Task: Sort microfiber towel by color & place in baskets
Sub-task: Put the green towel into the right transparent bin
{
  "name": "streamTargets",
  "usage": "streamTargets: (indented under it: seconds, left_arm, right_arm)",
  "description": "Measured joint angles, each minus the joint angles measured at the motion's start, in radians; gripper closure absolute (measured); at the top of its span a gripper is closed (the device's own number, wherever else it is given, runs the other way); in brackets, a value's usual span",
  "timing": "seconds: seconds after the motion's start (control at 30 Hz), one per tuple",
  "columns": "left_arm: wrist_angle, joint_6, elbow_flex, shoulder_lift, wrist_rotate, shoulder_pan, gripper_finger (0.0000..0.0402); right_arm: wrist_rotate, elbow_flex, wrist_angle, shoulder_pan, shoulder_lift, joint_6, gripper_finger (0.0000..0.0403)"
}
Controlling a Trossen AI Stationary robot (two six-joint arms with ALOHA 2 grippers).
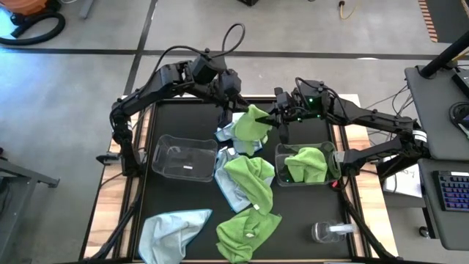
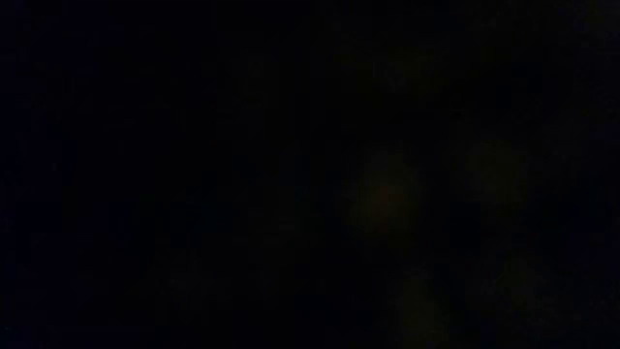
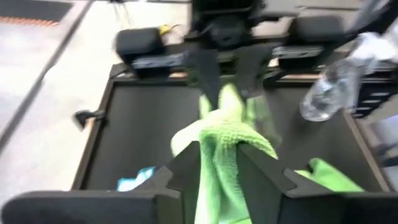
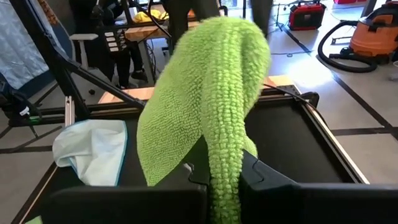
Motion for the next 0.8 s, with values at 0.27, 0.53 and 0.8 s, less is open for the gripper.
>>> streamTargets:
  seconds: [0.27, 0.53, 0.8]
  left_arm:
    - [-0.089, 0.000, 0.000, -0.036, -0.146, 0.005, 0.0260]
    - [-0.149, -0.013, 0.000, -0.073, -0.186, 0.006, 0.0255]
    - [-0.152, -0.016, 0.000, -0.117, -0.188, 0.006, 0.0255]
  right_arm:
    - [0.008, 0.065, -0.148, 0.000, -0.014, 0.061, 0.0392]
    - [0.242, 0.210, -0.535, 0.000, -0.015, 0.127, 0.0392]
    - [0.296, 0.295, -0.861, 0.019, -0.016, 0.325, 0.0392]
